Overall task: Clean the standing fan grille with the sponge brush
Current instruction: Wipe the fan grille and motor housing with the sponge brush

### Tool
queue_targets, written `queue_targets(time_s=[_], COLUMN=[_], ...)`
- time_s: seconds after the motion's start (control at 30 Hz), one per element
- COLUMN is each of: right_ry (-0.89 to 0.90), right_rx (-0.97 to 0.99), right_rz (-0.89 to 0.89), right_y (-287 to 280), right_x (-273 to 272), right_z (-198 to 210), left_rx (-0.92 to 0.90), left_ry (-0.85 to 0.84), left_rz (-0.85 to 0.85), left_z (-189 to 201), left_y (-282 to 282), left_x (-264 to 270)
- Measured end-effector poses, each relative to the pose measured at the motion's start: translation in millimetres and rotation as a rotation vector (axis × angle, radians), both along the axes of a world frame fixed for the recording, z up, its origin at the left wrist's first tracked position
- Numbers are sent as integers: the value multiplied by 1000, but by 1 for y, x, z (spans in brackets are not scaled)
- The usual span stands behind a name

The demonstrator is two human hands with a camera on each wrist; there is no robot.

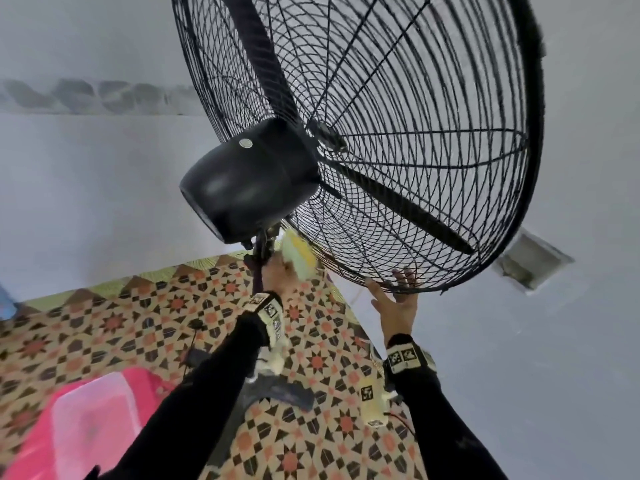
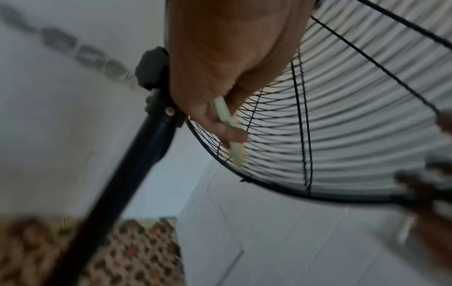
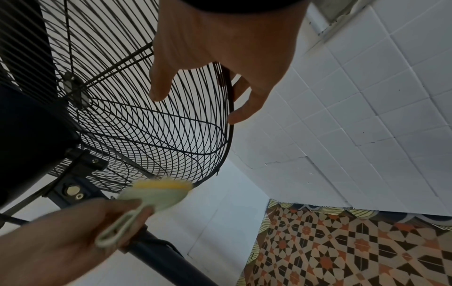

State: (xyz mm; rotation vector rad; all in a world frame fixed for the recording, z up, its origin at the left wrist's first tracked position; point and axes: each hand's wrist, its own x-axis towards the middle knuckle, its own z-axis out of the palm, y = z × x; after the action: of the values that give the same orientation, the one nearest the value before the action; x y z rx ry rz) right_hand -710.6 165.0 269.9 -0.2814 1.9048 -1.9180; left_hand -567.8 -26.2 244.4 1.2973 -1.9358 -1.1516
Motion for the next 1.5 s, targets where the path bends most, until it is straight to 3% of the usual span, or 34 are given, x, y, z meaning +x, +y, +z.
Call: queue_targets(time_s=[0.03,0.1,0.27,0.43,0.63,0.77,0.83,1.0,1.17,1.37,1.5], right_ry=[-3,1,11,-7,-51,-41,-54,-67,-53,-57,-36], right_rx=[-1,-7,-63,-109,-116,-127,-129,-145,-140,-152,-128], right_rz=[8,15,-3,3,33,43,36,48,45,43,46], right_y=[1,5,1,0,0,-1,2,1,0,0,-1], right_x=[0,-2,0,4,-3,0,-2,-2,-2,-5,-8], right_z=[-1,-1,1,-1,1,0,-1,-1,1,-9,-7], left_rx=[-31,-76,-51,-43,-115,-36,-27,-69,-31,-14,166], left_ry=[-12,24,61,10,-54,-103,-73,12,-11,101,131], left_rz=[82,74,-212,7,-163,34,58,-132,100,-56,104], left_z=[9,20,11,35,39,56,67,56,73,69,72], left_y=[-2,8,32,4,32,4,16,52,17,55,28], left_x=[-7,-18,6,-5,-2,-2,-11,0,-4,-3,-3])
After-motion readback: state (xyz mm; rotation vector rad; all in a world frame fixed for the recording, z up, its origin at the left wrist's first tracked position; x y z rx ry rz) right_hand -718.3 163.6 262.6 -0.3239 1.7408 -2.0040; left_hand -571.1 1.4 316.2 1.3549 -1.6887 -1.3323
